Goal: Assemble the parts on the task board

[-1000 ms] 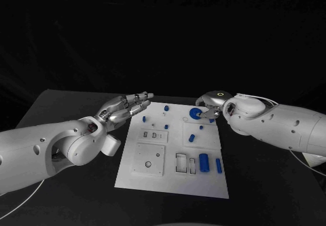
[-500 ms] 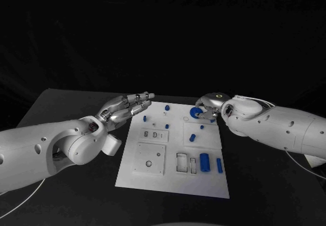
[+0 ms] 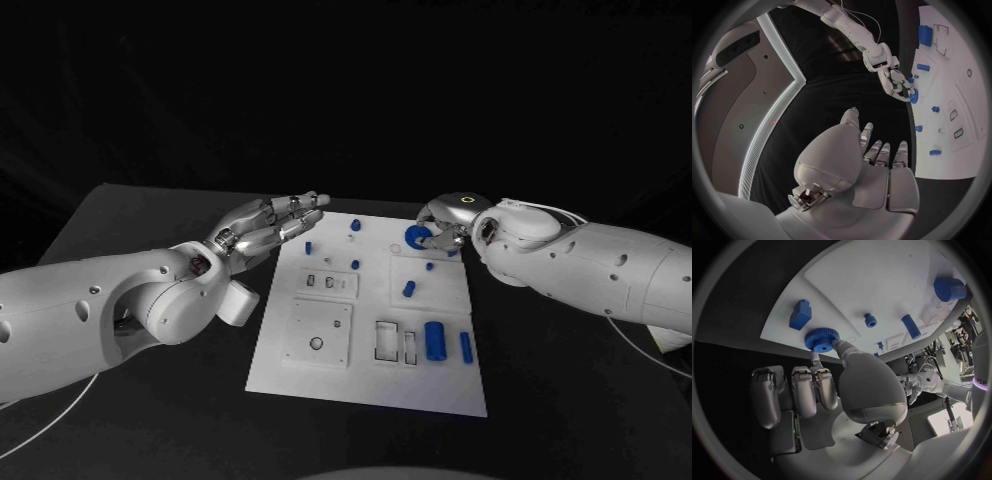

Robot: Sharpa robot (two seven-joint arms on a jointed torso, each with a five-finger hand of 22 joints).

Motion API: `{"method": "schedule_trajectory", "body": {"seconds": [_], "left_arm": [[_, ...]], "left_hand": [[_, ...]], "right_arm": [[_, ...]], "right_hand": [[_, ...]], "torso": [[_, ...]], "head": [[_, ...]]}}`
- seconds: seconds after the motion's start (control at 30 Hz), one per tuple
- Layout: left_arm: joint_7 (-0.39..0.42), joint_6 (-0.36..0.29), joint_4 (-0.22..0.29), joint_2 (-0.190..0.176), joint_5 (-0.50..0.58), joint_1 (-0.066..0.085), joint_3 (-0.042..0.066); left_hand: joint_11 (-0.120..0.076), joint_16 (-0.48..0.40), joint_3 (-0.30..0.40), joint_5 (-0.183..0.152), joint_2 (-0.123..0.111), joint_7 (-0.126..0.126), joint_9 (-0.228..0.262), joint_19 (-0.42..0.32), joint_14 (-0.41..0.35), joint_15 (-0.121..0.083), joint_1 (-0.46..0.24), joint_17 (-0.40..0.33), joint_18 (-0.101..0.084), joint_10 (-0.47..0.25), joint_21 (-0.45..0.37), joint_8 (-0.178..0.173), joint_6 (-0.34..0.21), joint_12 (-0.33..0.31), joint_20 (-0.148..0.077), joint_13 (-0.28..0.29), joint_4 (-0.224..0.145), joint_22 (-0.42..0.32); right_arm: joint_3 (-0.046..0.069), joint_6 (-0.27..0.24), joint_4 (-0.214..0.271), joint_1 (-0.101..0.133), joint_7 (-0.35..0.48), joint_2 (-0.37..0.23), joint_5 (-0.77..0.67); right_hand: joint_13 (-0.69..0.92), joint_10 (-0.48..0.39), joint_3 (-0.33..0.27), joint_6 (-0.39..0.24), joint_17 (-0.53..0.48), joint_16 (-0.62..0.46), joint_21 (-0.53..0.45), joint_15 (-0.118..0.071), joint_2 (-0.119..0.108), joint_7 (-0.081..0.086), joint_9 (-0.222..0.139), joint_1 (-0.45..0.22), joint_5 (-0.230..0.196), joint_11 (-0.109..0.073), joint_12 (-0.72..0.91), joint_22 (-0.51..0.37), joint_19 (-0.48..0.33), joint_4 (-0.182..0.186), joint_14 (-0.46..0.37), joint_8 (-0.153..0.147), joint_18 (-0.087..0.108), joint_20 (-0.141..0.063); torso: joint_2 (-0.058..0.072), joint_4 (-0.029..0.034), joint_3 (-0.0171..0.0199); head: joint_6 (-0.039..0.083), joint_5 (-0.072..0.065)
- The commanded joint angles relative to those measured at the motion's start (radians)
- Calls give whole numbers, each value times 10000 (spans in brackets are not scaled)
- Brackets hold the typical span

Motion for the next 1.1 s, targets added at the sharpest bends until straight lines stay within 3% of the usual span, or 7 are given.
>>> {"method": "schedule_trajectory", "body": {"seconds": [0.03,0.17,0.4,0.7,0.83,0.97,1.1], "left_arm": [[18,212,2,35,-50,-3,7],[10,220,-5,39,-50,-10,6],[-8,195,12,5,-51,-13,4],[-14,146,12,11,-51,-13,4],[-3,159,-5,65,-51,-13,5],[-9,172,-38,102,-51,-13,5],[-8,169,-76,126,-51,-13,4]], "left_hand": [[25,-36,34,32,-31,5,11,-11,-8,63,105,-17,165,71,37,58,58,55,88,13,-37,13],[29,-36,40,39,-32,8,10,-8,-8,69,117,-17,166,74,40,61,51,55,94,13,-50,15],[35,-36,50,47,-31,14,10,4,-8,79,134,-17,168,80,49,72,58,55,107,14,-67,21],[46,-36,68,62,-38,24,6,17,-8,94,169,-17,171,101,60,80,30,58,134,18,-109,29],[50,-36,73,67,-38,27,6,21,-8,98,177,-17,172,104,64,83,28,58,141,18,-120,31],[55,-36,79,70,-37,32,6,27,-8,104,188,-17,172,106,68,88,25,58,151,18,-133,34],[55,-36,79,70,-37,32,6,27,-8,104,188,-17,172,106,68,88,25,58,151,18,-133,34]], "right_arm": [[-59,412,-29,-98,114,-12,-85],[-59,176,-21,-102,264,-29,-57],[-56,-237,340,55,393,-191,102],[-48,-18,943,532,513,-24,527],[-43,203,988,589,561,263,673],[-38,329,936,611,624,591,738],[-30,483,788,619,651,906,789]], "right_hand": [[2633,1022,74,191,2627,34,-48,-24,24,-41,284,281,250,-71,38,2333,498,-213,1026,191,112,-16],[2633,1022,161,404,2627,34,-49,-85,81,-120,770,544,799,-147,38,2342,506,-493,1026,543,109,-78],[2633,1022,154,505,2627,34,-35,-157,99,-217,1152,469,1163,-223,38,2360,533,-509,1026,786,102,-134],[2633,1022,165,545,2627,34,-18,-174,128,-245,1220,429,1215,-243,38,2372,556,-482,1026,830,95,-151],[2633,1022,167,572,2627,34,-20,-190,144,-267,1267,403,1149,-263,38,2373,556,-467,1026,856,95,-165],[2633,1022,170,565,2627,34,-23,-197,152,-273,1288,394,1099,-271,38,2373,553,-464,1026,857,96,-173],[2633,1022,174,549,2627,34,-25,-202,162,-275,1301,384,1050,-274,38,2372,550,-457,1026,851,96,-179]], "torso": [[-13,0,3],[-15,12,3],[-12,23,-12],[-7,27,-21],[17,57,-15],[16,103,-38],[25,93,-33]], "head": [[3,-17],[15,-19],[42,44],[24,3],[42,-11],[22,-63],[19,-64]]}}
